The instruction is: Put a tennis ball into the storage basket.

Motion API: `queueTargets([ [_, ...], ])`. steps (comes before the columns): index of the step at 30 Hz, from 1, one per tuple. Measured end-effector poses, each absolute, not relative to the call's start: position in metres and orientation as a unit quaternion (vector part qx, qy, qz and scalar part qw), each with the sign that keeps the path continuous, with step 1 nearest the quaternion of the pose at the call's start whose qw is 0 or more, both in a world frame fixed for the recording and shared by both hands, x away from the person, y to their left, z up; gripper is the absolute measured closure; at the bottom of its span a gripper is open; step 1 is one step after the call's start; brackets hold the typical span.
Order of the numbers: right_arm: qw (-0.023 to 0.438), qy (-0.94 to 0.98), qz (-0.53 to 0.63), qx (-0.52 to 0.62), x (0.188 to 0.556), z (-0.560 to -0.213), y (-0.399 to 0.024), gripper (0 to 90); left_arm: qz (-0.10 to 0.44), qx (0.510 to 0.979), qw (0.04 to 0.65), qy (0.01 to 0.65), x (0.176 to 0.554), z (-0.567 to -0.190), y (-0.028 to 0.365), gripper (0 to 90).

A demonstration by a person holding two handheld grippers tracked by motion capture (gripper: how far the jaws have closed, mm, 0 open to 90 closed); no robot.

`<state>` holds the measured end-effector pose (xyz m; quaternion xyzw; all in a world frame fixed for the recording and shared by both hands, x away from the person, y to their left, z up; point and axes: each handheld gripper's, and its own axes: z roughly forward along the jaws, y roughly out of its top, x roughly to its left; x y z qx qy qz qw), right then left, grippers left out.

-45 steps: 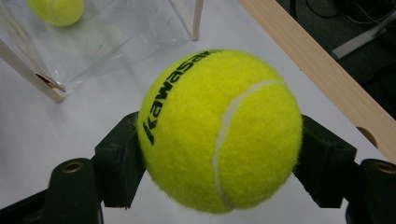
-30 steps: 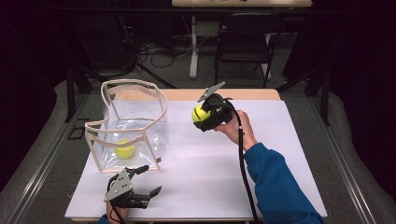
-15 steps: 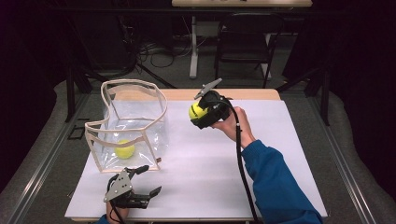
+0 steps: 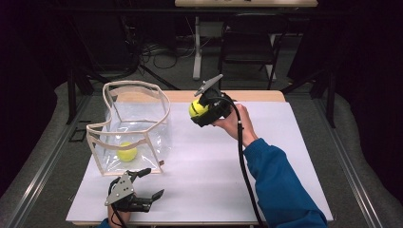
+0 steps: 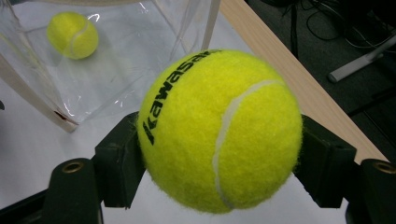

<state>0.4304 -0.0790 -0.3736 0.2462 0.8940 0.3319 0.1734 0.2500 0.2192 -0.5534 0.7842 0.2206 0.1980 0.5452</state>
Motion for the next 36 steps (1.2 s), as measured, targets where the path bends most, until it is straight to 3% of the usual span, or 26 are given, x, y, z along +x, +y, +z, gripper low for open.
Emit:
queueTargets([
  [36,0.176,0.892,0.346,0.232,0.435,-0.347,-0.062,25.8,0.198,0.782,0.548,0.221,0.25,-0.553,0.22,15.8],
])
